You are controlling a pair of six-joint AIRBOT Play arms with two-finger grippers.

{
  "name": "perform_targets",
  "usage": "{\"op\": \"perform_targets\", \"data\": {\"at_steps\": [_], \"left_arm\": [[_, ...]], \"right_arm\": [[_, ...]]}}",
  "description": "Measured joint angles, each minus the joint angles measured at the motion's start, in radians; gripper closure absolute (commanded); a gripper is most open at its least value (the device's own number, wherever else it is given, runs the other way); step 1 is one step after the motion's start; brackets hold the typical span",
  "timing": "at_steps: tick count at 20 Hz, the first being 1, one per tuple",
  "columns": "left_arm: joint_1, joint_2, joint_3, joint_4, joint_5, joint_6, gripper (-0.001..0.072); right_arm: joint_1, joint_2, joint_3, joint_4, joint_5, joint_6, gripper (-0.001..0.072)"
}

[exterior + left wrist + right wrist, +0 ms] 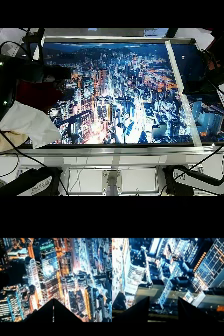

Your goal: Fold the shirts.

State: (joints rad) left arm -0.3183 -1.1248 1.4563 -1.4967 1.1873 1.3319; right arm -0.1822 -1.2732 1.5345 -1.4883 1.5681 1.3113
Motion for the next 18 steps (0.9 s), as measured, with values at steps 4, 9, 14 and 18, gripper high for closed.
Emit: {"op": "perform_targets", "data": {"at_steps": [4, 9, 14, 18], "left_arm": [[0.000, 0.000, 0.000, 0.000, 0.000, 0.000, 0.0687], [0.000, 0.000, 0.000, 0.000, 0.000, 0.000, 0.0686], [0.000, 0.000, 0.000, 0.003, -0.024, 0.000, 0.0686], [0.000, 0.000, 0.000, 0.019, -0.049, 0.004, 0.0680]], "right_arm": [[0.000, 0.000, 0.000, 0.000, 0.000, 0.000, 0.0310], [0.000, 0.000, 0.000, 0.000, 0.000, 0.000, 0.0310], [0.000, 0.000, 0.000, 0.000, 0.000, 0.000, 0.0310], [0.000, 0.000, 0.000, 0.001, -0.034, 0.000, 0.0310]]}}
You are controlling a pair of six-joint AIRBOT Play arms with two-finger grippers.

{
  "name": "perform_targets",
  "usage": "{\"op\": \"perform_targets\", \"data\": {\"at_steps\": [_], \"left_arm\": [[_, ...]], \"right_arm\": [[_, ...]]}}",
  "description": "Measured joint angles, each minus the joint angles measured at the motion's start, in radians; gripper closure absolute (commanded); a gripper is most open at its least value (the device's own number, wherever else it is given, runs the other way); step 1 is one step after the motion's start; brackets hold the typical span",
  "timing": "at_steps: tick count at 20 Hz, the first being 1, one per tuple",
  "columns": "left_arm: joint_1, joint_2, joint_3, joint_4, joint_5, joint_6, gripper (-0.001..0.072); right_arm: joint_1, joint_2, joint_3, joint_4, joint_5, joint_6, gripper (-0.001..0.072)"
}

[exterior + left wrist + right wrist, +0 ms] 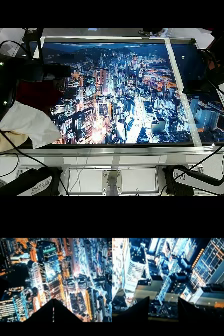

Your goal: Fold the shirts.

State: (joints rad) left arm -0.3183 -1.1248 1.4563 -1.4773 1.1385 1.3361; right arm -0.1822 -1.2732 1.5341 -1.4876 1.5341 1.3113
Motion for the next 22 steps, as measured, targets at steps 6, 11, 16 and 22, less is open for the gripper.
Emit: {"op": "perform_targets", "data": {"at_steps": [6, 11, 16, 22], "left_arm": [[0.034, 0.000, 0.000, 0.488, 0.086, 0.020, 0.0167], [0.315, 0.000, 0.000, 0.684, 0.191, 0.002, 0.0167], [0.756, -0.042, 0.000, 0.169, 0.198, 0.011, 0.0091], [0.956, -0.195, -0.039, -0.129, 0.304, 0.042, 0.0090]], "right_arm": [[0.000, 0.000, 0.000, 0.028, -0.086, 0.000, 0.0310], [0.001, 0.000, 0.000, 0.134, -0.141, 0.003, 0.0310], [0.001, 0.000, 0.000, 0.232, -0.150, 0.021, 0.0308], [0.001, 0.000, 0.000, 0.280, -0.155, 0.027, 0.0308]]}}
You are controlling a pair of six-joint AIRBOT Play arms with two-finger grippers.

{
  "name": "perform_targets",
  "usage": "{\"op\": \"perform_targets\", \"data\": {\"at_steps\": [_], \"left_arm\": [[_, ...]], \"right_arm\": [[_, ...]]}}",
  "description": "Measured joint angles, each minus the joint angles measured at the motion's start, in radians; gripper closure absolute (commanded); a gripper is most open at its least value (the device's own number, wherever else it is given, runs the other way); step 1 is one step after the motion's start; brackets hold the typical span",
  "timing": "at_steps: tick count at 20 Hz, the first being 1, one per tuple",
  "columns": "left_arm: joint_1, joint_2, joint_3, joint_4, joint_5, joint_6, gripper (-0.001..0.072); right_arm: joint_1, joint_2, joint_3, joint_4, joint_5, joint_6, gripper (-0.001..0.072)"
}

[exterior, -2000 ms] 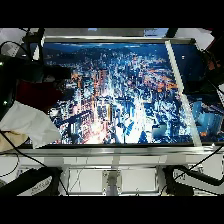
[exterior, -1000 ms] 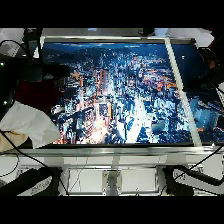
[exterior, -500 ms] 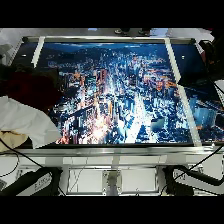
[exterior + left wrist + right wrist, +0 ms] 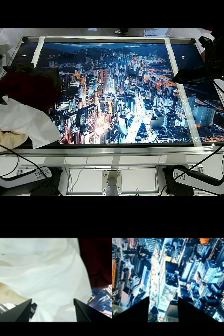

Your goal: Fold the shirts.

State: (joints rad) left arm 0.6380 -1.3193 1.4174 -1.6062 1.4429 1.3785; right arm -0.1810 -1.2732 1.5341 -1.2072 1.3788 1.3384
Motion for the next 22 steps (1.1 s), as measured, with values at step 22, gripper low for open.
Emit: {"op": "perform_targets", "data": {"at_steps": [22], "left_arm": [[-0.012, -0.179, -0.035, -0.114, -0.359, -0.427, 0.0049]], "right_arm": [[0.000, 0.000, 0.000, 0.018, -0.035, 0.029, 0.0309]]}}
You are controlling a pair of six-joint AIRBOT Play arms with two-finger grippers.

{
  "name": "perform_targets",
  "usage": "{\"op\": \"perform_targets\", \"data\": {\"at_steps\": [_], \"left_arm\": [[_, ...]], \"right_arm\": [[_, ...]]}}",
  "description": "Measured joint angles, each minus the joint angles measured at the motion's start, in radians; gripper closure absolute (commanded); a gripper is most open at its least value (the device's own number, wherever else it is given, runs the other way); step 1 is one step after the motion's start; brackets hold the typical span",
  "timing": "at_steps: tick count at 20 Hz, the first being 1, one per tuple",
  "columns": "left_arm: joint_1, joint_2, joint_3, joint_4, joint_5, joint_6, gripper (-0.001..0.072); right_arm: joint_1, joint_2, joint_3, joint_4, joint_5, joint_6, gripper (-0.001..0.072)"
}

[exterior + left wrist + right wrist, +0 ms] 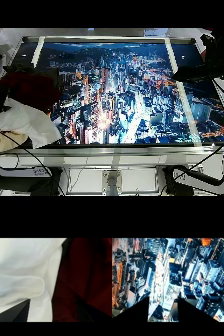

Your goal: Fold the shirts.

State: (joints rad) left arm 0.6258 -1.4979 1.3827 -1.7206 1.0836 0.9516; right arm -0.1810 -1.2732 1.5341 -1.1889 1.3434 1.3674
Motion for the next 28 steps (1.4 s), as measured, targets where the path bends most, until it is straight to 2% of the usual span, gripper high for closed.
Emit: {"op": "perform_targets", "data": {"at_steps": [8, 9, 10, 11, 12, 17, 22, 23, 25, 26, 28], "left_arm": [[-0.009, -0.001, -0.074, 0.103, 0.000, -0.032, 0.0055], [-0.009, -0.001, -0.079, 0.108, -0.006, -0.032, 0.0117], [-0.009, -0.001, -0.082, 0.111, -0.014, -0.030, 0.0286], [-0.009, -0.001, -0.085, 0.114, -0.021, -0.021, 0.0527], [-0.009, -0.001, -0.087, 0.116, -0.029, -0.010, 0.0683], [-0.009, -0.001, -0.090, 0.115, -0.047, 0.057, 0.0687], [-0.009, -0.001, -0.090, 0.033, -0.054, 0.132, 0.0685], [-0.009, -0.001, -0.090, 0.021, -0.053, 0.143, 0.0627], [-0.009, -0.001, -0.090, 0.008, -0.048, 0.160, 0.0024], [-0.009, -0.001, -0.090, 0.005, -0.045, 0.169, -0.0007], [-0.009, -0.001, -0.090, -0.001, -0.033, 0.179, -0.0007]], "right_arm": [[0.000, 0.000, 0.000, -0.006, -0.045, -0.007, 0.0309], [0.000, 0.000, 0.000, -0.006, -0.058, -0.007, 0.0309], [0.000, 0.000, 0.000, -0.007, -0.065, -0.007, 0.0309], [0.000, 0.000, 0.000, -0.007, -0.075, -0.007, 0.0309], [0.000, 0.000, 0.000, -0.007, -0.081, -0.007, 0.0309], [0.000, 0.000, 0.000, -0.008, -0.095, -0.008, 0.0309], [0.000, 0.000, 0.000, -0.007, -0.098, -0.008, 0.0309], [0.000, 0.000, 0.000, -0.008, -0.097, -0.008, 0.0309], [0.000, 0.000, 0.000, -0.008, -0.095, -0.008, 0.0309], [0.000, 0.000, 0.000, -0.008, -0.095, -0.008, 0.0309], [0.000, 0.000, 0.000, -0.008, -0.095, -0.008, 0.0309]]}}
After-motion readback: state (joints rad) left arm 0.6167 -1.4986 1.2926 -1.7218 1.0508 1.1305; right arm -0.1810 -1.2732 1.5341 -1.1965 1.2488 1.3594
